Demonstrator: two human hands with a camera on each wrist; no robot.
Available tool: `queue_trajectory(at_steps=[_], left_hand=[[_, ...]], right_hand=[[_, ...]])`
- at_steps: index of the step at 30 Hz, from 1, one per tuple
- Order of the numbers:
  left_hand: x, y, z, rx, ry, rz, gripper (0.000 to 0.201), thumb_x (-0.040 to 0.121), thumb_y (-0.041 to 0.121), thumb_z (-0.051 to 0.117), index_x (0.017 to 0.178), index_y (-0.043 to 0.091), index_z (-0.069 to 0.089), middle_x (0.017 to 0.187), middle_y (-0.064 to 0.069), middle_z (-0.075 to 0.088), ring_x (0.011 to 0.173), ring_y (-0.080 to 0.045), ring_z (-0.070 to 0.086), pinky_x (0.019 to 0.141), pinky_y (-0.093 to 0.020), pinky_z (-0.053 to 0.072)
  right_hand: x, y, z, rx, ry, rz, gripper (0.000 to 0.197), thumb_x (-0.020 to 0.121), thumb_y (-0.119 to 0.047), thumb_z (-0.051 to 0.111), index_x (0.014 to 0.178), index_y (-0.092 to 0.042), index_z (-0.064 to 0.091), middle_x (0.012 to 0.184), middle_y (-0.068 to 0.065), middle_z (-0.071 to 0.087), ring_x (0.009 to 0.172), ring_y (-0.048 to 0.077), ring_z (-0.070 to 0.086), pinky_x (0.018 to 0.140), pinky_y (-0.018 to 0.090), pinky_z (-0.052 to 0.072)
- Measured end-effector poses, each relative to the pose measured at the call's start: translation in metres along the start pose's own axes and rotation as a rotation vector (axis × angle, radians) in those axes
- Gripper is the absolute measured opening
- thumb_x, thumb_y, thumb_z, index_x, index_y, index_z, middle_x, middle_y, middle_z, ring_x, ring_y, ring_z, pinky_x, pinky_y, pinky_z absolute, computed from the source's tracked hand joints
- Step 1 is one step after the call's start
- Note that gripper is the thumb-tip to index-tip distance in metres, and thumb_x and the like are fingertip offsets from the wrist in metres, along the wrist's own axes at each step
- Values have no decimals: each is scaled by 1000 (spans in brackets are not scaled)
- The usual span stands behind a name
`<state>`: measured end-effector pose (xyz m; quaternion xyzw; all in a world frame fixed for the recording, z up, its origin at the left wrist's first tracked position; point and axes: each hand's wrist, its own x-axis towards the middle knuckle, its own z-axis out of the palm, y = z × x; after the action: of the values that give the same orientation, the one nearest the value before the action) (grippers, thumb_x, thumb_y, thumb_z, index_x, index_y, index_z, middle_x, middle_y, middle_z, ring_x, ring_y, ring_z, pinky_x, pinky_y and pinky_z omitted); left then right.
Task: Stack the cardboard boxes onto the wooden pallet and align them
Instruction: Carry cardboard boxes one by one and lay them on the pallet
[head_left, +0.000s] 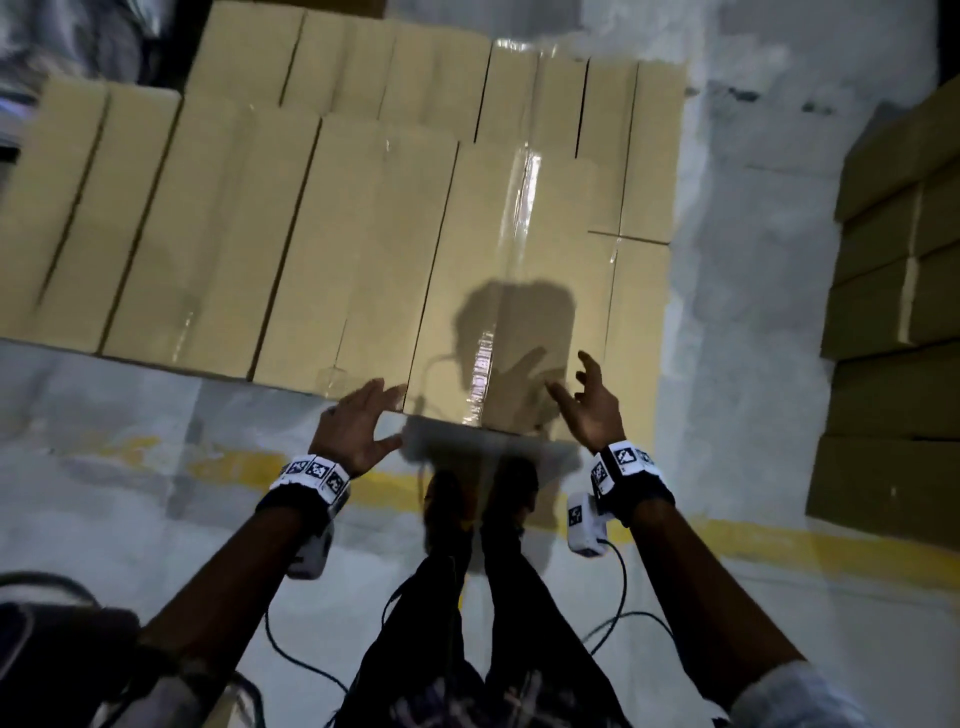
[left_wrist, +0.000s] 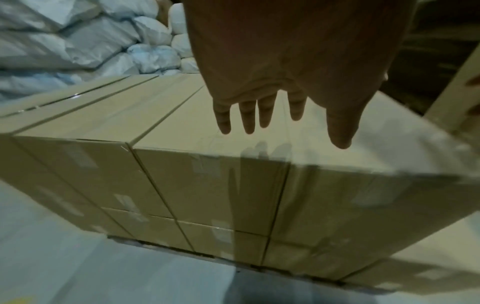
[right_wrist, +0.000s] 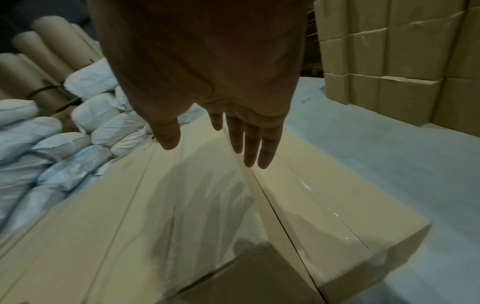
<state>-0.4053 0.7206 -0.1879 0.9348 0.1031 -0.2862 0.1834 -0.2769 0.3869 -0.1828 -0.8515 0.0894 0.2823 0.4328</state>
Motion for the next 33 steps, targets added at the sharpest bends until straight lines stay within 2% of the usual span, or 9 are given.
queue_trajectory(at_steps=[4,9,13,15,18,21,24,29,33], left_hand=[[-39,40,-34,-71,-6,55,71,98,49,65,159,38,32,167,2,32,150,-23,36,114,-43,38],[-82,78,-79,-245,136,119,56,96,45,70,148,33,52,149,1,57,132,-20,55,98,-22,38],[-110,84,-97,-285,197,55,59,96,51,67,148,28,54,150,4,56,134,-18,54,105,-29,41],[-125,76,-101,-301,227,21,59,96,54,66,148,29,55,149,5,58,132,-18,56,102,-30,43],[-147,61,-104,-334,279,-51,56,96,54,65,147,31,55,144,6,61,126,-16,59,93,-29,44],[-172,40,-101,-388,319,-124,57,96,56,63,148,33,53,146,7,59,130,-16,57,96,-31,45],[-192,13,-97,-422,364,-169,55,97,56,62,148,35,53,147,10,58,130,-13,56,91,-25,42],[-230,-55,-94,-480,446,-259,57,96,63,59,148,41,50,149,11,56,131,-11,55,98,-29,46],[-270,-125,-93,-538,535,-330,56,97,62,59,148,40,51,148,10,57,129,-10,56,97,-30,46]], right_hand=[[-25,-34,-23,-53,-48,-95,74,96,-47,68,158,-25,35,152,15,52,128,34,59,106,41,47],[-40,-76,-39,-125,-128,-267,68,95,-53,66,153,-25,42,148,10,56,122,32,63,100,41,51],[-47,-108,-32,-177,-214,-391,63,94,-52,68,148,-26,48,141,9,61,114,26,65,98,41,54],[-53,-123,-20,-208,-272,-445,60,95,-53,68,146,-27,50,138,8,63,111,24,66,96,41,55],[-64,-143,6,-265,-360,-525,58,95,-56,65,145,-29,52,138,8,64,111,23,68,95,43,56],[-81,-166,41,-358,-457,-610,57,97,-58,61,145,-29,51,139,5,63,113,22,68,93,40,56],[-96,-187,81,-429,-553,-665,56,98,-59,58,145,-29,49,141,3,61,114,21,68,92,37,54],[-134,-231,167,-465,-695,-747,54,99,-56,59,144,-25,54,139,1,63,110,20,68,94,39,54],[-167,-266,249,-482,-764,-783,80,84,-80,53,143,-26,57,133,-1,68,109,17,68,97,40,53]])
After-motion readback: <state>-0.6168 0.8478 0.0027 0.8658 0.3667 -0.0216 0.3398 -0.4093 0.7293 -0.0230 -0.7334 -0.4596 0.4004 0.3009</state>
